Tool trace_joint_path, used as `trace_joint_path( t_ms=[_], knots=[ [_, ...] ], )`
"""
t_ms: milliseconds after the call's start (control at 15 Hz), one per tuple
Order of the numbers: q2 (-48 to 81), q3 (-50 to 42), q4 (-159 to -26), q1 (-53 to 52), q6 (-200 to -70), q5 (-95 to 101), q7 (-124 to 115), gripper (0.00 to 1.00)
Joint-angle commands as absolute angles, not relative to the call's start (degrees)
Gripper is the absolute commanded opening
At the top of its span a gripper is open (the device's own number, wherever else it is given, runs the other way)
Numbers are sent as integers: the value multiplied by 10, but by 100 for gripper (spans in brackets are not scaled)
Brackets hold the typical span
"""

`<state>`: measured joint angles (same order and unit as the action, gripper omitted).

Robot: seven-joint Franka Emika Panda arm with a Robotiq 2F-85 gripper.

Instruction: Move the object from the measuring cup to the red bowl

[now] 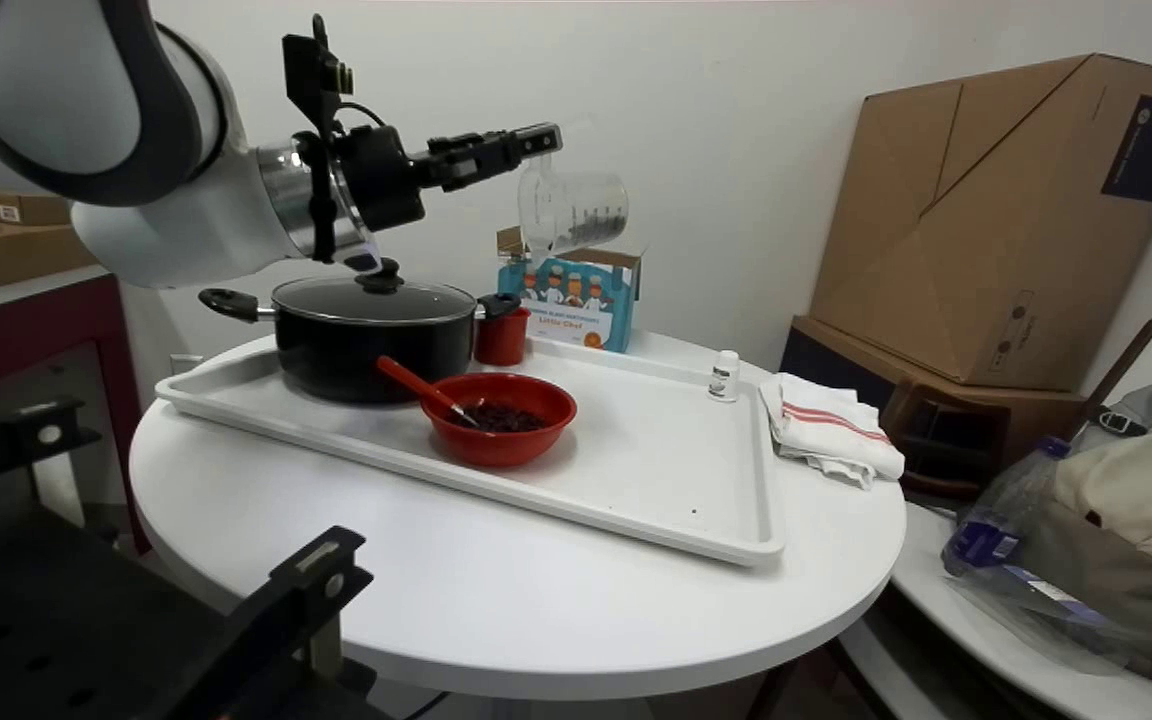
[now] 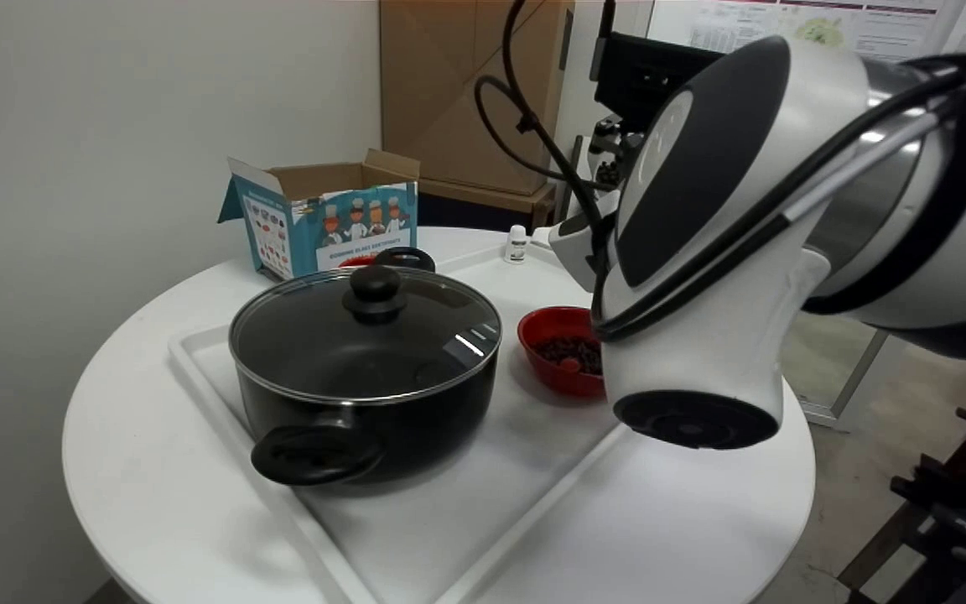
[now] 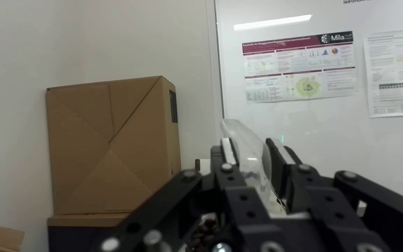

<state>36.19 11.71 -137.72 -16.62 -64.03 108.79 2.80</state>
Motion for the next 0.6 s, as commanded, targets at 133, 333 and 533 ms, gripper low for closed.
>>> trace_joint_path(
  t_ms=[133, 333, 533],
  knots=[
    [385, 111, -1387, -169, -584, 1125, -7, 13],
    [394, 110, -1387, -168, -568, 1132, -13, 13],
    [404, 105, -1389, -169, -551, 1148, -18, 13]
  ],
)
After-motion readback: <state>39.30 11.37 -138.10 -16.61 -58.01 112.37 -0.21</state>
